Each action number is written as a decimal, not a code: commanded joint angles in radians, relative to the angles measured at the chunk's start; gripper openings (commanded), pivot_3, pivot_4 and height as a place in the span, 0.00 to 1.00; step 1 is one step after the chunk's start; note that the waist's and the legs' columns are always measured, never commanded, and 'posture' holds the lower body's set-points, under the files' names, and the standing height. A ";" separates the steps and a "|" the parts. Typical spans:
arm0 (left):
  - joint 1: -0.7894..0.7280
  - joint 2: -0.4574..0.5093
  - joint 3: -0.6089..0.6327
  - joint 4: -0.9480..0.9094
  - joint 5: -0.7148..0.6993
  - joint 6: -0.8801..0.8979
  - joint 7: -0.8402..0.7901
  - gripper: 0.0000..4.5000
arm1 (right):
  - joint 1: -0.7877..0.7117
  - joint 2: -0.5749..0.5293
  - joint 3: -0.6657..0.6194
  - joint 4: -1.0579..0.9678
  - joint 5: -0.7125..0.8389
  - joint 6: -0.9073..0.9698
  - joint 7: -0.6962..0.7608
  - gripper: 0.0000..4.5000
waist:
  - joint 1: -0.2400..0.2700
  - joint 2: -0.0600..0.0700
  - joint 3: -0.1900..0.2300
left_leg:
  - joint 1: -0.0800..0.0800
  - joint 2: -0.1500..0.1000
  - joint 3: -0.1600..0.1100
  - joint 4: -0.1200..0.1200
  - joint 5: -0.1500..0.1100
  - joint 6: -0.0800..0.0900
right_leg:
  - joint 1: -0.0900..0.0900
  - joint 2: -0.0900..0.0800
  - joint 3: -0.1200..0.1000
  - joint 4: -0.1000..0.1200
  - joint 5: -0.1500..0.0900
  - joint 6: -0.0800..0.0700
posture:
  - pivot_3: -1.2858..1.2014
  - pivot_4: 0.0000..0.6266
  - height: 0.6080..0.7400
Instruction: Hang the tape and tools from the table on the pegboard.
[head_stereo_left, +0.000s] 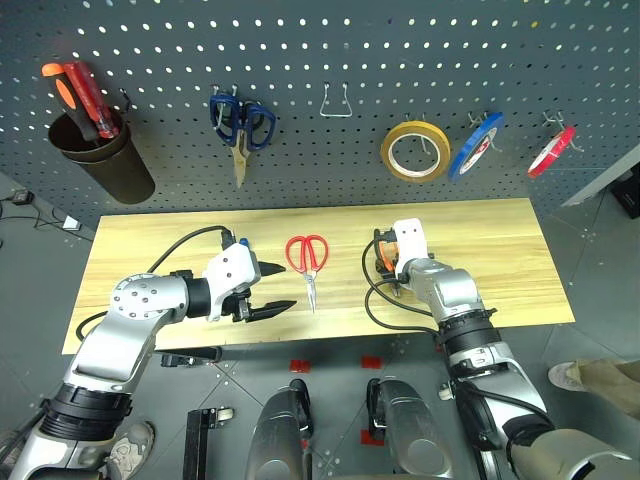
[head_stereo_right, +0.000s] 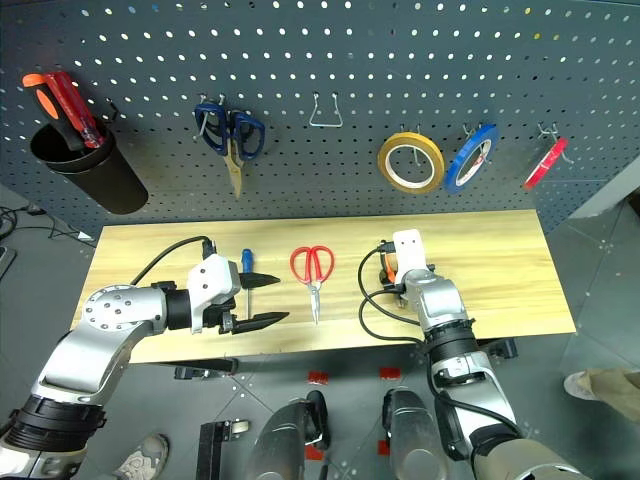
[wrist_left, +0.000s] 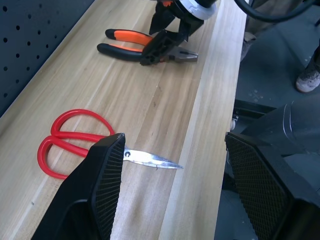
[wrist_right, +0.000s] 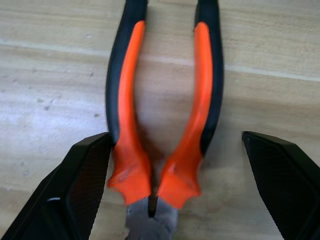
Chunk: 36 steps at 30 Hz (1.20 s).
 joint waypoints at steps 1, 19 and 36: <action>-0.001 -0.008 -0.003 -0.005 0.005 -0.026 0.001 0.75 | -0.029 -0.021 -0.065 0.083 0.040 0.035 0.011 0.99 | 0.001 0.000 0.000 | 0.000 0.000 0.000 0.000 0.000 0.000 | 0.000 0.000 0.000 0.000 0.000 0.000 | 0.46 0.59 1.00; 0.147 -0.095 0.190 -0.124 -0.146 0.094 0.171 0.75 | 0.221 0.040 0.213 -0.766 0.016 0.014 0.086 0.61 | -0.002 0.000 0.000 | -0.003 0.000 0.000 -0.001 0.000 0.000 | -0.004 0.000 0.000 0.000 0.000 0.000 | 0.45 0.56 1.00; -0.007 -0.156 0.266 -0.314 -0.275 0.336 0.468 0.75 | -0.340 0.175 0.170 -0.321 -0.131 -0.863 -0.118 0.61 | 0.006 -0.002 -0.001 | -0.003 -0.001 -0.002 0.001 0.001 -0.001 | -0.001 0.000 -0.002 0.000 0.001 0.001 | 0.48 0.51 1.00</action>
